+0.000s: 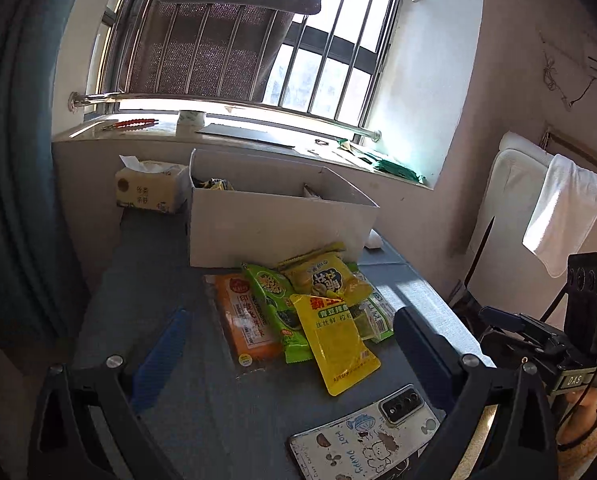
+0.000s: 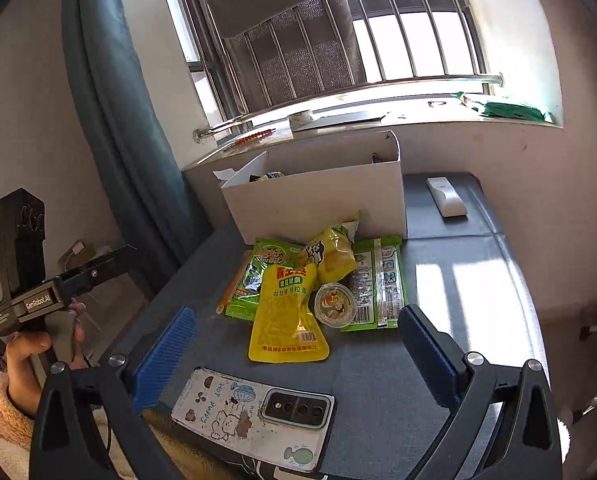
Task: Organize snacks
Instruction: 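Withdraw both tools from the box toward the remaining snacks, then grasp the yellow cartoon chip bag with the right tool while the left tool grasps the green seaweed bag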
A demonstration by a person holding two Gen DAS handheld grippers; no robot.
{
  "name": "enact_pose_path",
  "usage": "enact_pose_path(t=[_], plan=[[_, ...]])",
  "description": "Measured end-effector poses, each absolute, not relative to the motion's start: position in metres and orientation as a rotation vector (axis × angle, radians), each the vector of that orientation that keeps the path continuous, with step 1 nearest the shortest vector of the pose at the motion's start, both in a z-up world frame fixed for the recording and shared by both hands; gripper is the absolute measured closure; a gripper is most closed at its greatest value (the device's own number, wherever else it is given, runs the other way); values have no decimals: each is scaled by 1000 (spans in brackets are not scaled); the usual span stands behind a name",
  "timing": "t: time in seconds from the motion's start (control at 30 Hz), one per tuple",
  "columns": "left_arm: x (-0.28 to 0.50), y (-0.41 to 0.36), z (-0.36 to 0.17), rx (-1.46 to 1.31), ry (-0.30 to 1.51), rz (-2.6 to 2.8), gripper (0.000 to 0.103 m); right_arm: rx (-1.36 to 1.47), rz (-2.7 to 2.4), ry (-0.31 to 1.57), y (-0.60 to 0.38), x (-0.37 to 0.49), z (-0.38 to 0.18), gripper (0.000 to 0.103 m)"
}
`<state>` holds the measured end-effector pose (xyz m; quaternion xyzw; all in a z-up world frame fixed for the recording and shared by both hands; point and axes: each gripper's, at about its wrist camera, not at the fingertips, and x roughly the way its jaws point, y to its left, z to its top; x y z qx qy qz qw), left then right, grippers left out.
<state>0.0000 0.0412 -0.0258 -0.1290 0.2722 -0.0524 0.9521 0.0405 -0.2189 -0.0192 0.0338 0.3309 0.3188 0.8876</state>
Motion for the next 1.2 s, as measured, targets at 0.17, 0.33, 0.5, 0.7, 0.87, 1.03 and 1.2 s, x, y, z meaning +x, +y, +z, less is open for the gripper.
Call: enact_pose_path(t=[0.17, 0.33, 0.5, 0.7, 0.87, 1.03, 1.2], plan=[[-5, 38, -53, -238, 633, -72, 0, -20, 633, 806, -214, 39, -53, 0], [0, 35, -54, -231, 641, -80, 0, 16, 647, 813, -211, 45, -57, 0], [3, 32, -57, -223, 652, -92, 0, 50, 666, 817, -206, 58, -58, 0], [6, 29, -59, -210, 657, -96, 0, 132, 754, 873, -186, 118, -56, 0], [10, 35, -66, -247, 678, -100, 0, 100, 740, 920, -150, 180, -64, 0], [11, 44, -71, -274, 693, -86, 0, 36, 691, 996, -117, 226, -82, 0], [16, 52, -78, -314, 711, -79, 0, -30, 658, 1016, -100, 236, -94, 57]])
